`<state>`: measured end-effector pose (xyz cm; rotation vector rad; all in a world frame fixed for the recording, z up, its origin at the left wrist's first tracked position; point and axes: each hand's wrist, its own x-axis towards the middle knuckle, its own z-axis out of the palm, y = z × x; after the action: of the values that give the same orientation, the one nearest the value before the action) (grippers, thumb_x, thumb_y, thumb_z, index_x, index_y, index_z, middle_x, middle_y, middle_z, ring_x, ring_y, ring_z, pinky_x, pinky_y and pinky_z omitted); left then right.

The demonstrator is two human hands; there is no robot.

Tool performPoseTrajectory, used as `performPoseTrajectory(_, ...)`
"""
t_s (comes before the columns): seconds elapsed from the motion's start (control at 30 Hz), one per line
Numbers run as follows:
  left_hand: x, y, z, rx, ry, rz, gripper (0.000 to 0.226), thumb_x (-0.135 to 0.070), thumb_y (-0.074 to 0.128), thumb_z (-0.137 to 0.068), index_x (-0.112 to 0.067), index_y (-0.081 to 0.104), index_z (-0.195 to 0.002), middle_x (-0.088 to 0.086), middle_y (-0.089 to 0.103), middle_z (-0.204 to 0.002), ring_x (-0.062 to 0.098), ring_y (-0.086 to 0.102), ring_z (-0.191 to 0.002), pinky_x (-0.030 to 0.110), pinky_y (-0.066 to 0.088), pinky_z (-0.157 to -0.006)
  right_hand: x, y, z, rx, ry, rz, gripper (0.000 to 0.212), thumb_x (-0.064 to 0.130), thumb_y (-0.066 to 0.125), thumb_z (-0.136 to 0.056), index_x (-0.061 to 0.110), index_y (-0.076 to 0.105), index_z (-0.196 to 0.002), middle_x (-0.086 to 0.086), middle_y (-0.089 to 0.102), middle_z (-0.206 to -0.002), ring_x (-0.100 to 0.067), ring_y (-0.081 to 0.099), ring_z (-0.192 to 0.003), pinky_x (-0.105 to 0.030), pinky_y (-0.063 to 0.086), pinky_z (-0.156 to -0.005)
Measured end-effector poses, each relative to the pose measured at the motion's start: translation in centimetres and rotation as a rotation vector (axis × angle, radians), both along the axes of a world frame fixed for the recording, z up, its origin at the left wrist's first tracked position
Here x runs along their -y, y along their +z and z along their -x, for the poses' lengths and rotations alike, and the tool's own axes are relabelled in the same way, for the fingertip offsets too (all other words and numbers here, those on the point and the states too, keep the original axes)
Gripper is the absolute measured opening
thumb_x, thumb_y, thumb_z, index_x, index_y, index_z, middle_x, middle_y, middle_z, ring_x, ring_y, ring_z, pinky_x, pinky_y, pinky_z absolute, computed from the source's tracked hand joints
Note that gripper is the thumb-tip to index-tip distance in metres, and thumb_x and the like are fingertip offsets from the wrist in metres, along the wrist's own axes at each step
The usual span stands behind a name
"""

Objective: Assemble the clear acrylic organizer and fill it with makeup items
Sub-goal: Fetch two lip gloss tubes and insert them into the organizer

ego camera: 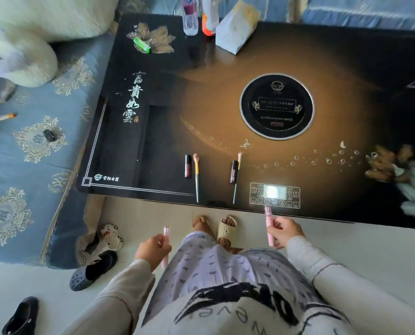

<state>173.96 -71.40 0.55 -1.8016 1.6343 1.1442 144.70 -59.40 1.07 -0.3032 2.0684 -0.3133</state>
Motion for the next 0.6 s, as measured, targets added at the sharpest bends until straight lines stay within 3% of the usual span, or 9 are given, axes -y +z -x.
performPoseTrajectory(0.1,0.4,0.0,0.2,-0.016,-0.013,0.041,0.020,-0.023,0.048,-0.091,-0.012,0.057,-0.077,0.016,0.067,-0.085,0.026,0.051,-0.069,0.031,0.051,-0.074,-0.9,0.1,0.5,0.000,-0.087,0.032,0.005,0.007,0.058,-0.083,0.006,0.057,-0.078,-0.011,0.060,-0.083,-0.027,0.056,-0.067,-0.026,0.054,-0.040)
performPoseTrajectory(0.23,2.0,0.3,1.6,-0.041,-0.067,0.056,0.023,-0.025,0.048,-0.091,-0.010,0.060,-0.078,0.018,0.071,-0.091,0.028,0.053,-0.070,0.030,0.050,-0.075,-2.5,0.7,0.4,-0.021,-0.196,0.034,0.009,0.009,0.058,-0.082,0.007,0.056,-0.074,-0.011,0.059,-0.080,-0.028,0.054,-0.067,-0.037,0.059,-0.055)
performPoseTrajectory(0.33,3.5,0.3,3.1,-0.043,-0.162,0.045,0.027,-0.028,0.049,-0.091,-0.007,0.066,-0.090,0.017,0.071,-0.099,0.032,0.063,-0.084,0.029,0.049,-0.080,-4.0,0.8,-0.1,-0.024,-0.272,0.017,0.008,0.008,0.059,-0.082,0.002,0.062,-0.086,-0.011,0.061,-0.083,-0.028,0.055,-0.070,-0.040,0.060,-0.064)
performPoseTrajectory(0.4,4.6,0.2,4.1,-0.027,-0.267,0.033,0.025,-0.029,0.049,-0.091,-0.011,0.066,-0.092,0.014,0.071,-0.102,0.032,0.064,-0.095,0.026,0.044,-0.078,-5.4,0.8,-0.9,-0.008,-0.368,0.014,0.016,0.007,0.060,-0.083,-0.004,0.063,-0.093,-0.013,0.060,-0.080,-0.026,0.054,-0.064,-0.039,0.059,-0.061)
performPoseTrajectory(0.47,5.7,0.3,5.1,-0.005,-0.386,0.011,0.025,-0.028,0.050,-0.090,-0.012,0.066,-0.098,0.013,0.070,-0.104,0.030,0.063,-0.099,0.024,0.041,-0.076,-6.8,0.9,-2.3,0.008,-0.479,0.023,0.014,0.007,0.060,-0.084,-0.006,0.061,-0.089,-0.016,0.058,-0.079,-0.025,0.051,-0.060,-0.042,0.059,-0.064)
performPoseTrajectory(0.6,7.7,0.4,6.8,0.050,-0.637,-0.013,0.030,-0.027,0.050,-0.088,-0.012,0.063,-0.111,0.012,0.067,-0.115,0.028,0.060,-0.109,0.026,0.044,-0.088,-9.2,1.2,-5.8,0.022,-0.675,0.022,0.007,0.001,0.061,-0.084,0.003,0.055,-0.086,-0.015,0.057,-0.089,-0.031,0.055,-0.076,-0.042,0.055,-0.070)
